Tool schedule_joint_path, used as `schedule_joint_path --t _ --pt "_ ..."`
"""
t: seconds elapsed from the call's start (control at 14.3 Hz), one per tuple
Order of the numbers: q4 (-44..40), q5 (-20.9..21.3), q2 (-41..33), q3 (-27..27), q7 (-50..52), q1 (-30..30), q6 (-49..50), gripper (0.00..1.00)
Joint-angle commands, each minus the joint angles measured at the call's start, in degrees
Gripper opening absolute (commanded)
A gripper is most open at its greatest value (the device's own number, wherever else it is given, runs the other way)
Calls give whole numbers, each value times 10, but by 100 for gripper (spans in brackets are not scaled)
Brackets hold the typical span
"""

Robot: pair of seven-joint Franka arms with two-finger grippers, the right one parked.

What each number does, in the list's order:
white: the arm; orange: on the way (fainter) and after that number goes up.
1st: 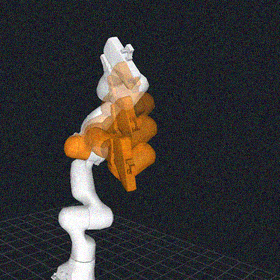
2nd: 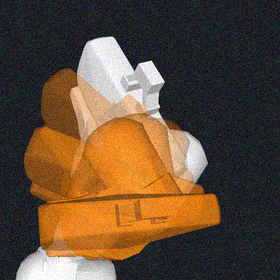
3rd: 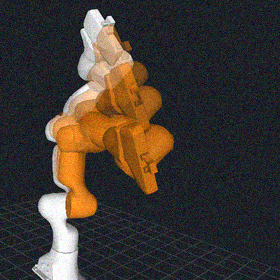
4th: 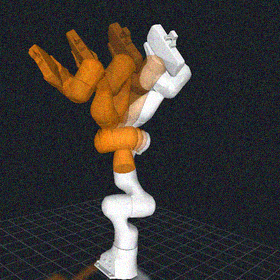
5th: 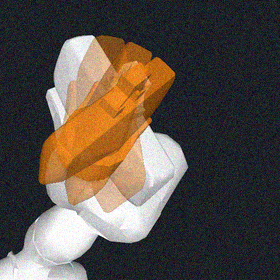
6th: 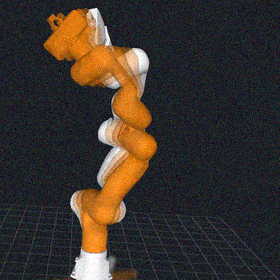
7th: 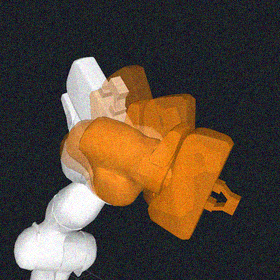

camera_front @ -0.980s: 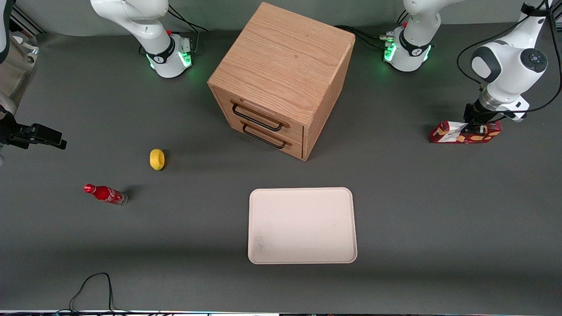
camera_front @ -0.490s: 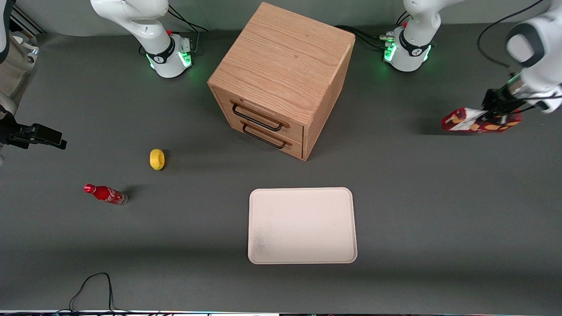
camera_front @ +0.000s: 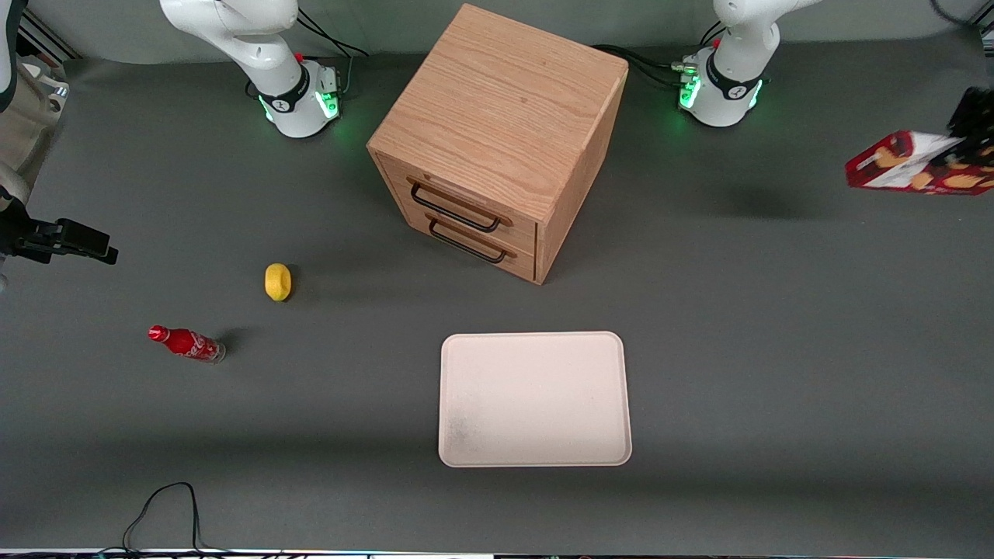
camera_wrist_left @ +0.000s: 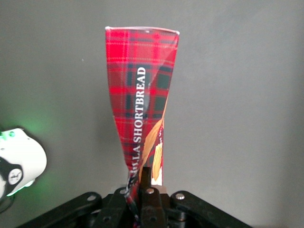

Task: Place red cookie box on tray
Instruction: 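Lift the box with the left gripper and carry it toward the tray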

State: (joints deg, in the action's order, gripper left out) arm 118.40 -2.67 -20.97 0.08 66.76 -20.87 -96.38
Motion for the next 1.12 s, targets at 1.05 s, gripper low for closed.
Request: schedule_joint_path --t 1.05 --pt "-410 23 339 49 -160 295 39 0"
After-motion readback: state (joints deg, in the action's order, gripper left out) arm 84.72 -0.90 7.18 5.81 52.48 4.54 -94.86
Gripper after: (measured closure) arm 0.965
